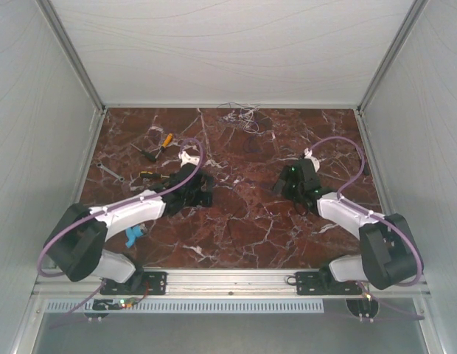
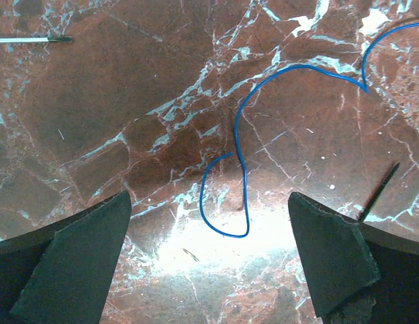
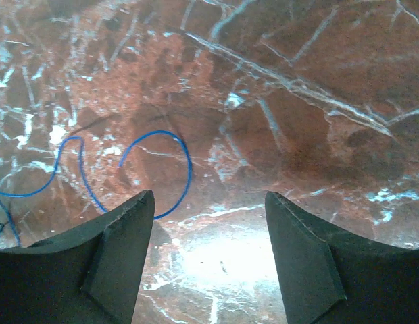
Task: Zip-tie the wires
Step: Straighten the cable at the center of the board.
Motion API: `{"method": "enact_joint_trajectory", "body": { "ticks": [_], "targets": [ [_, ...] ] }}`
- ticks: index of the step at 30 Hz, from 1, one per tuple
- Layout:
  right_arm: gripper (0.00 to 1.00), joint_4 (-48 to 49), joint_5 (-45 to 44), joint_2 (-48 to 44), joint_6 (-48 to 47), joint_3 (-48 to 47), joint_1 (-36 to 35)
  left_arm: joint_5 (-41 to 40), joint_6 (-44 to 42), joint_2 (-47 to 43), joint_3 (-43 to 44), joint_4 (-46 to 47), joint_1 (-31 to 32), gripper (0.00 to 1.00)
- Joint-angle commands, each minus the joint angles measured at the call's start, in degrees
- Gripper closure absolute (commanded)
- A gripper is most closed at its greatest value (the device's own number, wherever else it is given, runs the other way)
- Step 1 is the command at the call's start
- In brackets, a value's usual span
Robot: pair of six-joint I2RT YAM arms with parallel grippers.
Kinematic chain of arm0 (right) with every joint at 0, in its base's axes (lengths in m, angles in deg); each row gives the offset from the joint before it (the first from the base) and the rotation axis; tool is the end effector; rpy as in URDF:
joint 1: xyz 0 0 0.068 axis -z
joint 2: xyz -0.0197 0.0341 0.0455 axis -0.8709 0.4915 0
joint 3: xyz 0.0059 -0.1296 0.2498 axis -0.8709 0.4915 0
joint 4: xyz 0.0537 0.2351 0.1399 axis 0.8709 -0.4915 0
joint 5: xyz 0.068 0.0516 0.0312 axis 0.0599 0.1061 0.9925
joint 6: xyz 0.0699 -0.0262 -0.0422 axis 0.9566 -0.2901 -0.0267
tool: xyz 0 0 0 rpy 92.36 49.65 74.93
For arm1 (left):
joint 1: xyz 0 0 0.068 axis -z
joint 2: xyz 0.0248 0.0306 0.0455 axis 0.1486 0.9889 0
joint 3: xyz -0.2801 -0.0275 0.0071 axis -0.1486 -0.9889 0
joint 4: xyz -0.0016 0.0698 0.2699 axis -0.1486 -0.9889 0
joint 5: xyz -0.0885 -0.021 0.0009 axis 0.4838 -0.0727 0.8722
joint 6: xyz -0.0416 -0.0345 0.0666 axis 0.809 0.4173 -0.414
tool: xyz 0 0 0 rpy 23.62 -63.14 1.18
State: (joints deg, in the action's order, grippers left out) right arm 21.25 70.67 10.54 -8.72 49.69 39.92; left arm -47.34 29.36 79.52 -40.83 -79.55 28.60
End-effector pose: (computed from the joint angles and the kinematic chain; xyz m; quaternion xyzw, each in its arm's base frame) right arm 0.2814 0.0967 0.1409 0.1647 0.9110 0.1376 0.3521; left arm 0.2609 -0.1729 0.1458 0.0592 0.9283 -0.0701 0.3603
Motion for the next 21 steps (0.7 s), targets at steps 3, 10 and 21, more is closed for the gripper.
{"method": "enact_joint_trajectory", "body": {
  "ticks": [3,10,21],
  "targets": [
    [0.36,-0.8,-2.9,-2.3,-2.9,-4.1,-3.6,0.8,-1.5,-5.2,4.1,-2.1,-0.1,0.0],
    [0.37,-0.9,-3.9,-2.0,-5.7,-9.8,-4.6,-0.5,-3.1,-12.8,11.9,-13.5,-0.1,0.0],
    [0.37,2.0,-4.4,8.7,-8.1,-24.3,-4.6,-15.2,-20.0,-21.9,11.5,-15.0,-0.2,0.0]
  ]
}}
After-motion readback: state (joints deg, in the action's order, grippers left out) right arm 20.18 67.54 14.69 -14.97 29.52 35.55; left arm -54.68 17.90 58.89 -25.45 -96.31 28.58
